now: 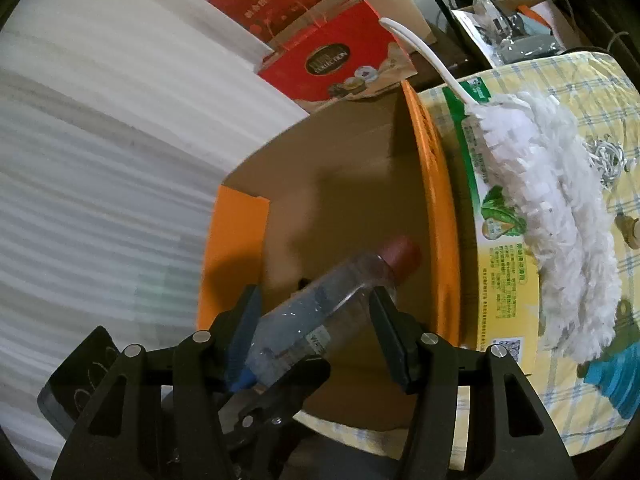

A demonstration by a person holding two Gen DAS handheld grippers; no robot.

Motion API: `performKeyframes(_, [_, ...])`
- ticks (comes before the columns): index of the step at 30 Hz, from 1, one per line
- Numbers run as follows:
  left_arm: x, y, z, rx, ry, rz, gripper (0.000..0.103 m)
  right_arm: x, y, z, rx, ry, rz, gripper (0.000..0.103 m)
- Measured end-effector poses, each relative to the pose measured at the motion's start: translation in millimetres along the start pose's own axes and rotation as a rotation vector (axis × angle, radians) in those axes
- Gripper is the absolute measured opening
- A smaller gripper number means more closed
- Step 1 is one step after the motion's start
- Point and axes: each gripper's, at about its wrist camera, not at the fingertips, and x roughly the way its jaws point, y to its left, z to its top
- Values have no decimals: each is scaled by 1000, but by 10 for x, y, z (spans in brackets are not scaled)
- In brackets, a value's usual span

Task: Organize objects
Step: 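Carry the bottle into the orange box and open the left tool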

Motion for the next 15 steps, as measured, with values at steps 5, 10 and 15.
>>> performKeyframes(5, [159, -48, -83, 12, 25, 33, 32, -35, -42, 5, -24, 3, -45, 57])
performKeyframes(10, [199, -132, -63, 45, 28, 61, 32, -97, -84, -56, -49, 6, -62, 57])
performKeyframes(15, [200, -149, 37, 63, 24, 91, 38, -224, -125, -89, -64, -21, -63, 57])
